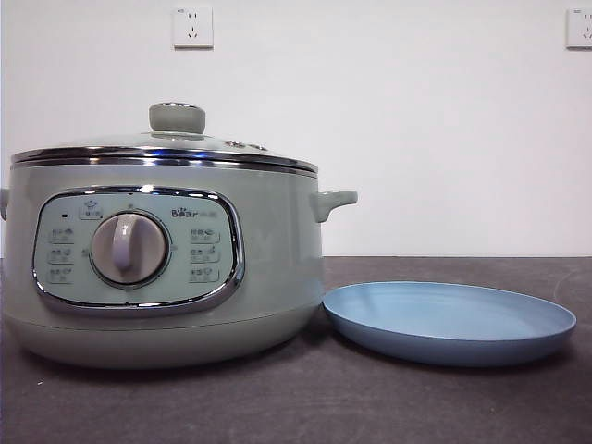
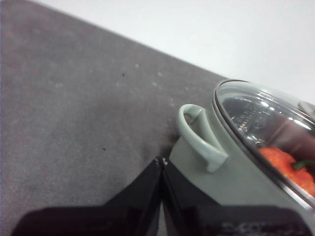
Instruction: Take the pumpkin out from the steamer,put the pumpkin in the blue plate,close the lid
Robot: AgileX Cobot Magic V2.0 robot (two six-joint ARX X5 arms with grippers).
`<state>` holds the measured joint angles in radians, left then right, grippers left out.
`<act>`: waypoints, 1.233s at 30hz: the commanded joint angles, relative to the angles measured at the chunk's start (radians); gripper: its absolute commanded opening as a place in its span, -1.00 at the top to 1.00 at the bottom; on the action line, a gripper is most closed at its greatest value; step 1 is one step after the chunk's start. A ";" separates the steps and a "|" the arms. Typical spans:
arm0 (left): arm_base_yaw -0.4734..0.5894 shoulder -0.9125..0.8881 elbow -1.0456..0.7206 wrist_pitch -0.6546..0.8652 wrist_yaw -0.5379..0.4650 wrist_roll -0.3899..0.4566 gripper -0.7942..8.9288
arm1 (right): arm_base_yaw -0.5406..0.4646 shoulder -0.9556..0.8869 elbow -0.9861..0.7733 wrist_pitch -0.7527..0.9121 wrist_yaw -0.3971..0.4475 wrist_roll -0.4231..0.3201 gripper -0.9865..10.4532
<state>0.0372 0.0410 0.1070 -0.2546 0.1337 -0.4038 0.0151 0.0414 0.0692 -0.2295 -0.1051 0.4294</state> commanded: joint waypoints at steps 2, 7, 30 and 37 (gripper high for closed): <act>0.003 0.063 0.090 -0.001 -0.003 -0.019 0.85 | 0.000 0.053 0.072 0.000 0.000 0.028 0.84; 0.003 0.208 0.227 0.000 -0.003 -0.005 0.85 | 0.000 0.187 0.208 -0.011 0.006 0.014 0.84; 0.000 0.756 0.790 -0.227 0.533 0.282 0.84 | 0.000 0.855 0.874 -0.311 -0.644 -0.484 0.82; -0.029 0.768 0.810 -0.226 0.517 0.284 -0.08 | 0.019 0.916 0.884 -0.312 -0.642 -0.478 -0.09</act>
<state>0.0132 0.8097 0.9173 -0.4850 0.6529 -0.1379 0.0299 0.9577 0.9504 -0.5457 -0.7479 -0.0391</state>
